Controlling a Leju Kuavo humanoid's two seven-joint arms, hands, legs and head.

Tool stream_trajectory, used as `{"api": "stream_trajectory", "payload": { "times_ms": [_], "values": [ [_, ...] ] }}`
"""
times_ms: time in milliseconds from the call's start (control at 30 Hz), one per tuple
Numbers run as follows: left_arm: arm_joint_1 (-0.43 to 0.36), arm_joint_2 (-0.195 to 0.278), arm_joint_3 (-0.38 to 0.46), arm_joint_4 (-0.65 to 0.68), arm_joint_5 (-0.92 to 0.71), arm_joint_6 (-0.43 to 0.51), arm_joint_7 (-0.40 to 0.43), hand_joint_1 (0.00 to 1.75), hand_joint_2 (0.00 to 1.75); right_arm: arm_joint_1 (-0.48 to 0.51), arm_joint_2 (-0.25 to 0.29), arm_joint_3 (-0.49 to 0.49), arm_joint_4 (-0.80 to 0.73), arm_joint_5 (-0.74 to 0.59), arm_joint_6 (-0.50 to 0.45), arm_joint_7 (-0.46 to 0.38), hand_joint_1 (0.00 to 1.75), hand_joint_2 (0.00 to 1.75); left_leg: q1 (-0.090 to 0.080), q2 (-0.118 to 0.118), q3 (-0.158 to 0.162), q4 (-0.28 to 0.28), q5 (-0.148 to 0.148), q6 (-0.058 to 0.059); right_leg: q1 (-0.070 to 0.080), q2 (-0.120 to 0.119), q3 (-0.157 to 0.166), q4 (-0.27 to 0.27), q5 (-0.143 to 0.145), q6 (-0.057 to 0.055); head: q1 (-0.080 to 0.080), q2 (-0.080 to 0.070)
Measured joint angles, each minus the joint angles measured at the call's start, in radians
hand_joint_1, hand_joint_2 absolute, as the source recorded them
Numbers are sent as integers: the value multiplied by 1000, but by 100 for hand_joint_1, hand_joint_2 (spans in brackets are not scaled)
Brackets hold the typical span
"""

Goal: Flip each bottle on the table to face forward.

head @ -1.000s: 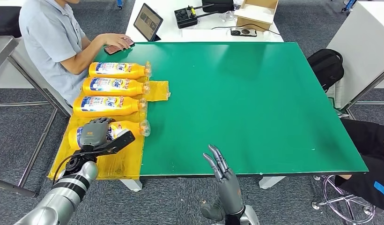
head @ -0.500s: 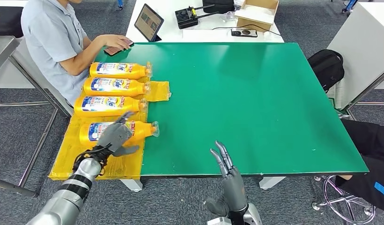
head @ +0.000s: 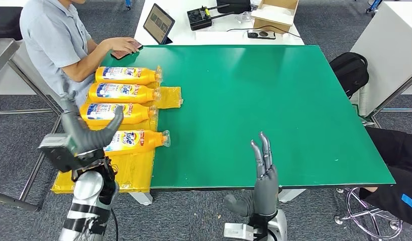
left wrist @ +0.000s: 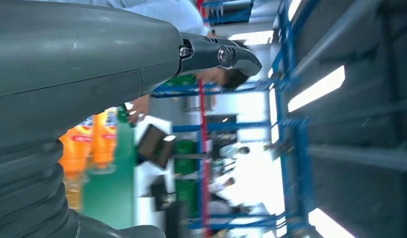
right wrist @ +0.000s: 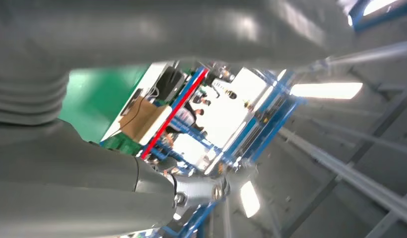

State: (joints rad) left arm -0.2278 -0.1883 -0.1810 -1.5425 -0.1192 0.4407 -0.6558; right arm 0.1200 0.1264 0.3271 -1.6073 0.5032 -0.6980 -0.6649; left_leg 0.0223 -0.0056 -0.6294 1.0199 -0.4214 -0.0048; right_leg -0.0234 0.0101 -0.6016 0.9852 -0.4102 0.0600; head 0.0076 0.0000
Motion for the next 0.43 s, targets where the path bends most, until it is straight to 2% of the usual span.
{"api": "stream_trajectory", "payload": {
  "times_ms": [167,433],
  "values": [
    [103,-33,-29,-102,120,29,-13,0,175,20,43,-53,-35,33,0,0,0,175,0,0,0,0,0,0,0,0,0,0,0,0,0,0],
    [237,-47,-84,-98,89,18,23,0,175,58,91,-107,-76,-18,0,0,0,175,0,0,0,0,0,0,0,0,-1,0,0,0,0,0]
  ]
}}
